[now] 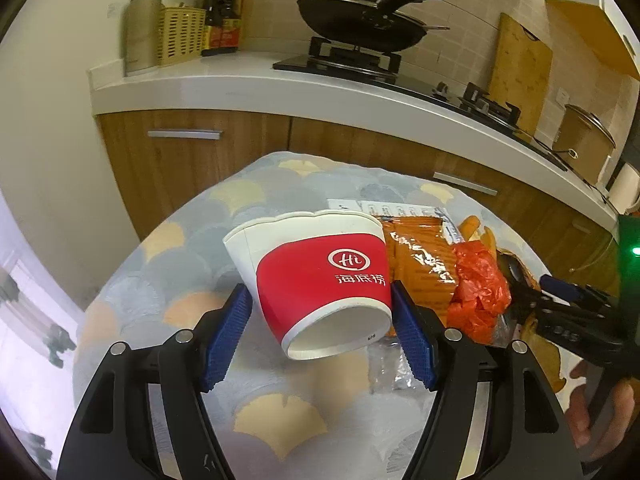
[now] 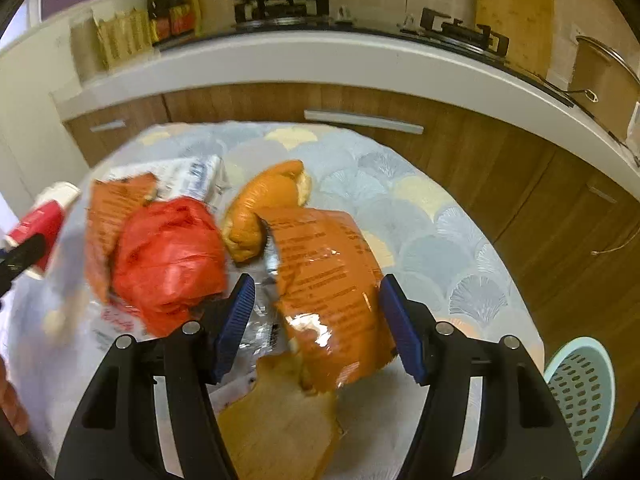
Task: Collect trash
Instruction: 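Grasp the red-and-white cup with left tool while right tool grasps orange packet, then carry both items over the blue basket and open both tools to drop them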
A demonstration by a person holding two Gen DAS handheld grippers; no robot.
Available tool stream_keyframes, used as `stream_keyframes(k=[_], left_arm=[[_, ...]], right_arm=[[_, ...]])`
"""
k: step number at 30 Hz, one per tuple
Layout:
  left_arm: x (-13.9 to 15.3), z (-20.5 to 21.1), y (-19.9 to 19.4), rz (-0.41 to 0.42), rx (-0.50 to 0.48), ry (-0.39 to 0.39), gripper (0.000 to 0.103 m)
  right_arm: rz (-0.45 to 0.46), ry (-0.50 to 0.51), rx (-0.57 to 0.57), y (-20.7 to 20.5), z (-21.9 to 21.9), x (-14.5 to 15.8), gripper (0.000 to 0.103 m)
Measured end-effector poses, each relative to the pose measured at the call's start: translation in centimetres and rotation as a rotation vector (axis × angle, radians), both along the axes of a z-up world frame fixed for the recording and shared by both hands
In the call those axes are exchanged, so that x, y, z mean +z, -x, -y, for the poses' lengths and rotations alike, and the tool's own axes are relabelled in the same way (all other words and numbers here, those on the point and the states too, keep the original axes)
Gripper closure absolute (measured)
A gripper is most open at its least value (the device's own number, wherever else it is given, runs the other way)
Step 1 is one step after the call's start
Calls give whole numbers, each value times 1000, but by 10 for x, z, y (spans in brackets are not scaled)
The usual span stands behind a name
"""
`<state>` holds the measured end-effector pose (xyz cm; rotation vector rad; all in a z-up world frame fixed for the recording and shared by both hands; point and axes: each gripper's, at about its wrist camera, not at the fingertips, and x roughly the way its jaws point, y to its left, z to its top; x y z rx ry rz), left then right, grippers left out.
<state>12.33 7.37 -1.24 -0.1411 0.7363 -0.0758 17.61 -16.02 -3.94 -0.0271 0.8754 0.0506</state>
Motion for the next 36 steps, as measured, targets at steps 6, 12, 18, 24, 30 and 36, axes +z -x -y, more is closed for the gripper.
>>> stream_keyframes(k=[6, 12, 18, 24, 30, 36], left_arm=[[1, 7, 0, 11, -23, -1, 35], [7, 22, 6, 23, -65, 0, 35], [21, 54, 21, 60, -137, 19, 35], [35, 110, 39, 97, -247, 49, 35], [39, 190, 60, 121, -393, 47, 35], [26, 277, 83, 102, -546, 33, 35]], right_arm=[[14, -76, -33, 2, 16, 1, 55], [88, -157, -87, 20, 42, 18, 71], [161, -159, -117, 48, 62, 37, 74], [207, -157, -160, 88, 96, 54, 75], [206, -136, -255, 130, 151, 57, 75], [162, -136, -366, 170, 214, 43, 75]])
